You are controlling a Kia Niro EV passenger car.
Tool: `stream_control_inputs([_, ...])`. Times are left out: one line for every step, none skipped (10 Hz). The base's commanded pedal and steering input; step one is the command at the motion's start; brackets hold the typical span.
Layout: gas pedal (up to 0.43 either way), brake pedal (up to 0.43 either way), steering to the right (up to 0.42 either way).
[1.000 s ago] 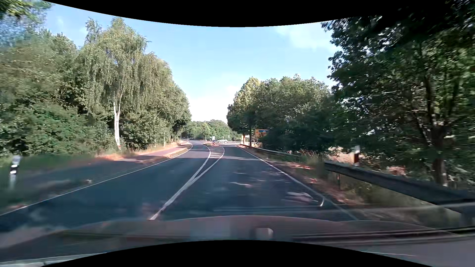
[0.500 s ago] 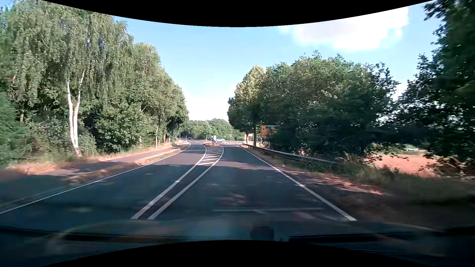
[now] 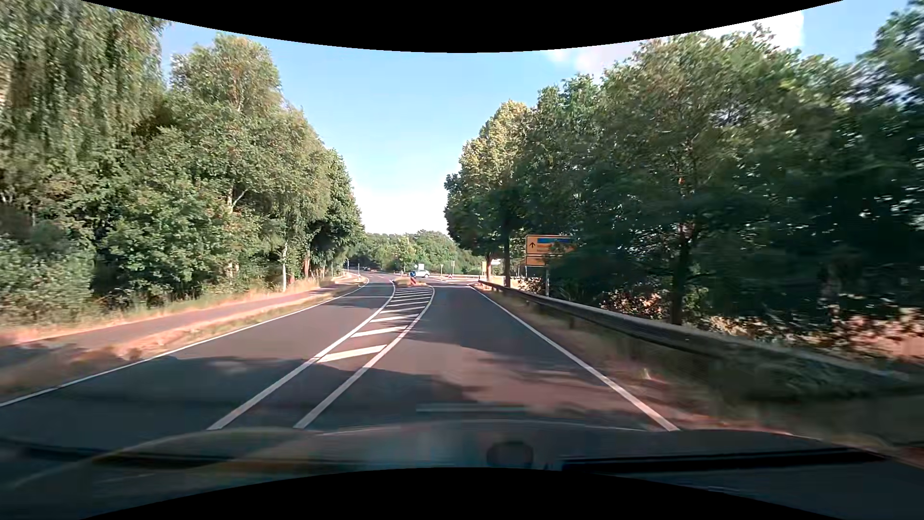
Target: Follow the waypoints while adhering to traffic rules and regulations
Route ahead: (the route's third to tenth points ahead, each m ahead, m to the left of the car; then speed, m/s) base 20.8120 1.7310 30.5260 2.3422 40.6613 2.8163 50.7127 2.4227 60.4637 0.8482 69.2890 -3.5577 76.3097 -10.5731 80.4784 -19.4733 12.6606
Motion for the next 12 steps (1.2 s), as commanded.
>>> stream_control_inputs([0.0, 0.0, -0.012])
stream_control_inputs([0.0, 0.0, -0.011])
stream_control_inputs([0.0, 0.0, -0.012])
stream_control_inputs([0.0, 0.0, -0.012])
stream_control_inputs([0.0, 0.0, -0.012])
stream_control_inputs([0.0, 0.0, -0.012])
stream_control_inputs([0.0, 0.0, -0.012])
stream_control_inputs([0.0, 0.0, -0.012])
stream_control_inputs([0.0, 0.0, -0.012])
stream_control_inputs([0.0, 0.0, -0.012])
stream_control_inputs([0.0, 0.0, -0.011])
stream_control_inputs([0.0, 0.0, -0.011])
